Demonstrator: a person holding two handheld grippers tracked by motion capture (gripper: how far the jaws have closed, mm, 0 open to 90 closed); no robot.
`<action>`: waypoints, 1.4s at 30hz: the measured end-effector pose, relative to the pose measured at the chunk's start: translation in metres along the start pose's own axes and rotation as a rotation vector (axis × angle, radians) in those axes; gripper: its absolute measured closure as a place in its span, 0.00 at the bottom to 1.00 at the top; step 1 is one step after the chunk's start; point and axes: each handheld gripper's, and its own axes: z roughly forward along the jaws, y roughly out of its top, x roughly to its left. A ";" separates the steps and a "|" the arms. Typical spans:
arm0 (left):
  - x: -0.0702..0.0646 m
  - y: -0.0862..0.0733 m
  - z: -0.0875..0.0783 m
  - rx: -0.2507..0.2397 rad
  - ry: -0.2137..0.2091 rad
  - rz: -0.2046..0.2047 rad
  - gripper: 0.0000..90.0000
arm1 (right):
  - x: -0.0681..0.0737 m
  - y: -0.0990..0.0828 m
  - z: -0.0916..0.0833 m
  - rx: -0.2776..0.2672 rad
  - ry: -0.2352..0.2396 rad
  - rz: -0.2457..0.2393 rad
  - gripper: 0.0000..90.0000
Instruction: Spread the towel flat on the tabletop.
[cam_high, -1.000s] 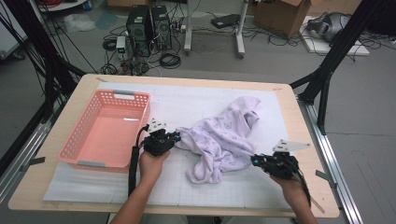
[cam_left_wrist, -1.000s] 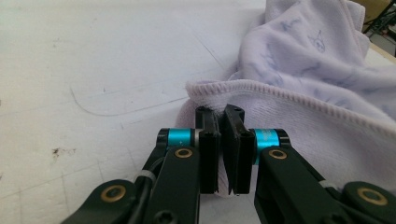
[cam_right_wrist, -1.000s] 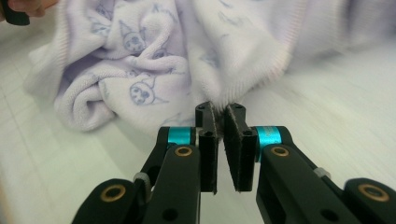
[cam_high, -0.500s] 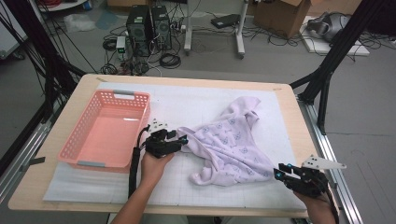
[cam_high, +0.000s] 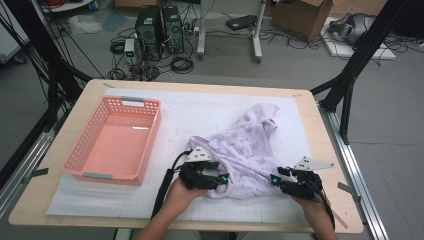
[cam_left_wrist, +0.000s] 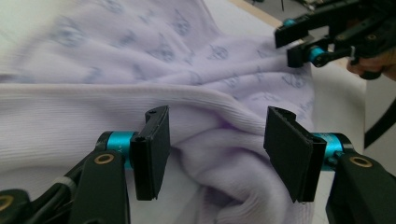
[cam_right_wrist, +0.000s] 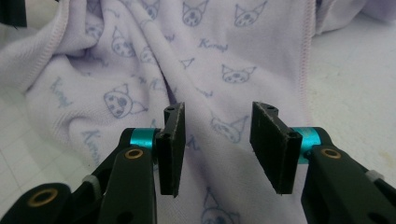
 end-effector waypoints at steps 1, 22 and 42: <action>-0.002 0.000 0.005 0.011 0.001 0.005 0.46 | 0.000 0.000 0.001 0.003 0.001 -0.008 0.61; 0.032 0.000 -0.038 -0.130 0.095 -0.110 0.89 | 0.007 0.011 0.022 0.079 0.054 -0.062 0.95; 0.084 -0.006 -0.026 -0.151 0.277 -0.228 0.68 | -0.021 0.076 0.104 0.015 -0.146 0.010 0.92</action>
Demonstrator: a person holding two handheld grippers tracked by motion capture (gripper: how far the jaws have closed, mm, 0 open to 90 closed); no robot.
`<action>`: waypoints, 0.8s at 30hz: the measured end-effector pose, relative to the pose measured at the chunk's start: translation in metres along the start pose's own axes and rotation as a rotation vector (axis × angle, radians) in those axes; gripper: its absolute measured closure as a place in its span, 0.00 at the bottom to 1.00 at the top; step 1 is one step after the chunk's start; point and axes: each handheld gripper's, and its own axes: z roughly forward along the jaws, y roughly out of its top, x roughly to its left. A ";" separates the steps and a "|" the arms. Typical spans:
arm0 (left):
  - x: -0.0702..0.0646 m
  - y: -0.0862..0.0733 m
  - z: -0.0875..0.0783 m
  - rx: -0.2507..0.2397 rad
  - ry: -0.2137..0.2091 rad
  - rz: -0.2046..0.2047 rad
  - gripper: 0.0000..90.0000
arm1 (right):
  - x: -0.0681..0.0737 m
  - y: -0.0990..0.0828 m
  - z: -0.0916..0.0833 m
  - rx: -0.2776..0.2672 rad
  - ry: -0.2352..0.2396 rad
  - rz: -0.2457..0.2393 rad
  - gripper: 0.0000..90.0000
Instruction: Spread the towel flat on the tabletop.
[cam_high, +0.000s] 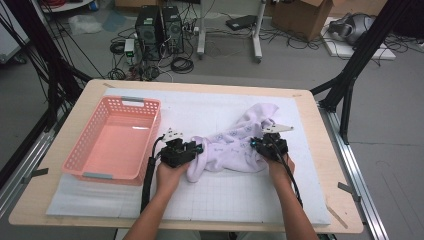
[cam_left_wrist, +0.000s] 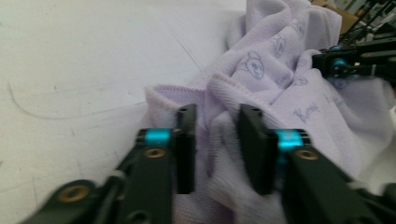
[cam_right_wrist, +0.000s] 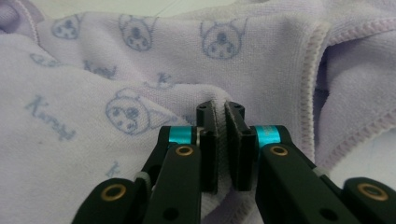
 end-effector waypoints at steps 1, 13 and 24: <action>0.001 0.000 -0.003 0.004 -0.002 0.019 0.63 | -0.001 0.000 -0.003 -0.005 0.009 0.004 0.87; -0.010 -0.009 -0.051 -0.027 -0.027 0.143 0.53 | -0.002 -0.012 -0.089 -0.199 0.045 -0.002 0.66; -0.035 -0.031 -0.068 -0.002 -0.154 0.218 0.74 | -0.012 -0.077 -0.134 -0.152 0.042 -0.005 0.68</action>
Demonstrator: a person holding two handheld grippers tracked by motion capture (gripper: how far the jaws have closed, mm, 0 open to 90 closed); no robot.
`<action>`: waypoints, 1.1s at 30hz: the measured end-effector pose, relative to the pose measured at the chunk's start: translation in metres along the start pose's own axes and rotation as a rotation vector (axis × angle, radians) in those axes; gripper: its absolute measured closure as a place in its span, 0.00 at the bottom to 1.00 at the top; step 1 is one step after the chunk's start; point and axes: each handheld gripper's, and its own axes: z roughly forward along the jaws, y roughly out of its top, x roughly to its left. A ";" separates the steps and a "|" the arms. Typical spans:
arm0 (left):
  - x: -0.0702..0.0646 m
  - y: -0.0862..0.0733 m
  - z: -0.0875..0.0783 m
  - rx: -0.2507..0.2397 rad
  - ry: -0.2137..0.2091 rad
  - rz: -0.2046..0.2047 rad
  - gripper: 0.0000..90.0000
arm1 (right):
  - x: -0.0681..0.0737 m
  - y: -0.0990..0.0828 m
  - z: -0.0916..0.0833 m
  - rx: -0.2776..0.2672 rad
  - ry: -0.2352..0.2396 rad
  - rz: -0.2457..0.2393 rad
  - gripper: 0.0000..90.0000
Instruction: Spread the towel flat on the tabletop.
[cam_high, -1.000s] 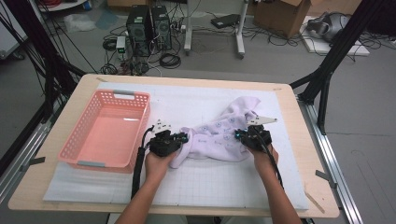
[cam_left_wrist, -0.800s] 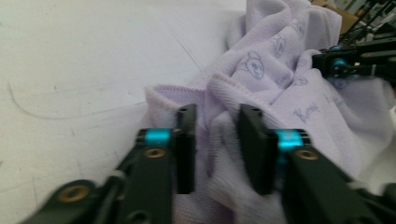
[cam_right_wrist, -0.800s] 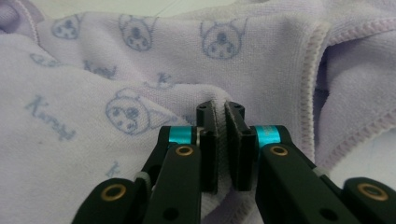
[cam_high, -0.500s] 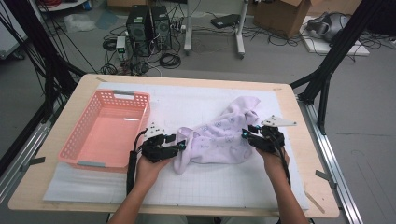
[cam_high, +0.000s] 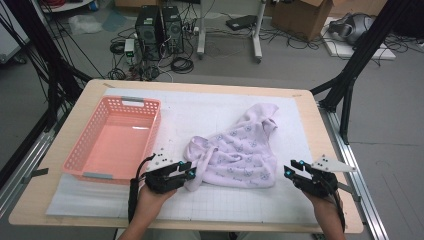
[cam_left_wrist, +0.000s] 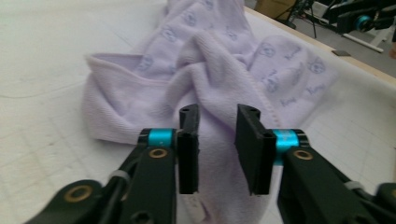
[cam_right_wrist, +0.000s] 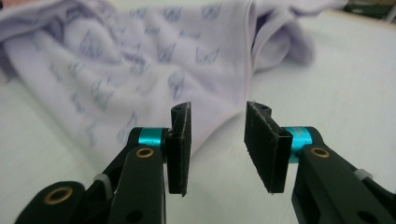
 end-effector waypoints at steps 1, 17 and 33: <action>-0.003 -0.001 0.001 0.004 -0.005 -0.005 0.68 | 0.002 -0.007 -0.001 0.016 0.018 0.001 0.70; -0.029 -0.010 0.037 0.199 0.053 0.126 0.91 | 0.039 -0.018 0.041 0.192 0.192 -0.116 0.90; 0.005 0.012 -0.006 -0.006 0.024 -0.082 0.93 | 0.011 0.020 -0.012 0.054 0.154 0.011 0.88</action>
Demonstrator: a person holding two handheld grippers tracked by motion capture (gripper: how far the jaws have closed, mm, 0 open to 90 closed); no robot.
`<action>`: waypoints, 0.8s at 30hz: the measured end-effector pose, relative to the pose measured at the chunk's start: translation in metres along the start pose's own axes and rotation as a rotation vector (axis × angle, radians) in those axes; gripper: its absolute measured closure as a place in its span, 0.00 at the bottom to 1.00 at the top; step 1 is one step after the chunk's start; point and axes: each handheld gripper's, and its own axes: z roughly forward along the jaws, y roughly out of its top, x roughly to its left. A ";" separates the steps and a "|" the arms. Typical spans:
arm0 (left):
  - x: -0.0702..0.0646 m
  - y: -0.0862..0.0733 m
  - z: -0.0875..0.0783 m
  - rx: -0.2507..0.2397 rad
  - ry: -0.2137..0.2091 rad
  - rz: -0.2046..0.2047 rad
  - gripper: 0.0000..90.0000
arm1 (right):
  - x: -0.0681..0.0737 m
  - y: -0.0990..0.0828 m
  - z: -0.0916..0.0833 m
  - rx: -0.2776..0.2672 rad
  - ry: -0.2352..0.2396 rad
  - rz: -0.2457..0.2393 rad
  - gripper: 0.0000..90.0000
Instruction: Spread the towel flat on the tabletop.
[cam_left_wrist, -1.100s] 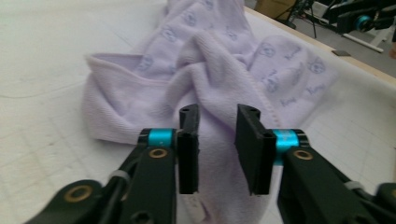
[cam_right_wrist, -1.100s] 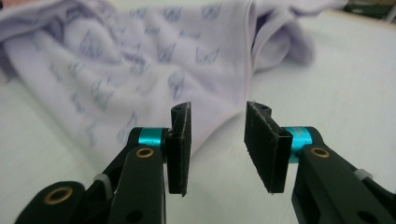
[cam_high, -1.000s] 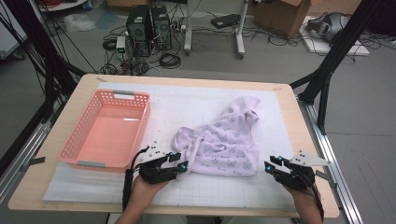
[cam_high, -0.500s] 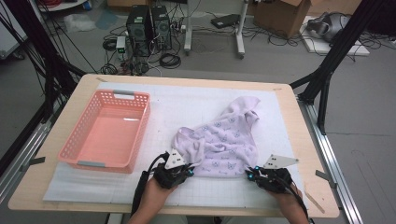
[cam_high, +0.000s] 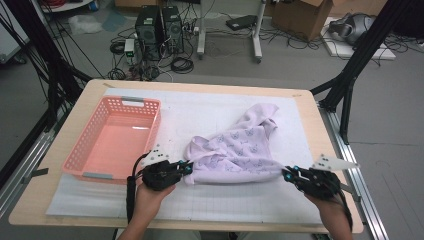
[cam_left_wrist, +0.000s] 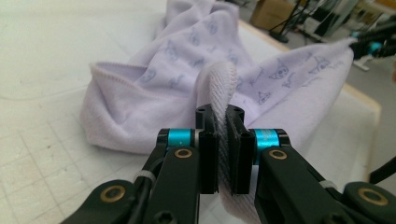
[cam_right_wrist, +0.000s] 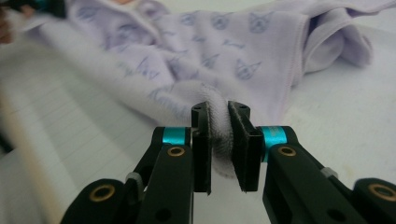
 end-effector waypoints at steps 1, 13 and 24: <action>0.001 -0.003 0.005 0.015 0.022 0.003 0.93 | -0.002 0.005 0.010 0.010 -0.022 0.008 0.88; 0.020 -0.017 0.033 0.110 0.186 0.067 0.94 | -0.024 0.025 0.121 0.143 -0.243 -0.041 0.89; 0.017 -0.015 0.015 0.037 0.137 0.002 0.61 | -0.018 0.017 0.082 0.020 -0.154 0.065 0.66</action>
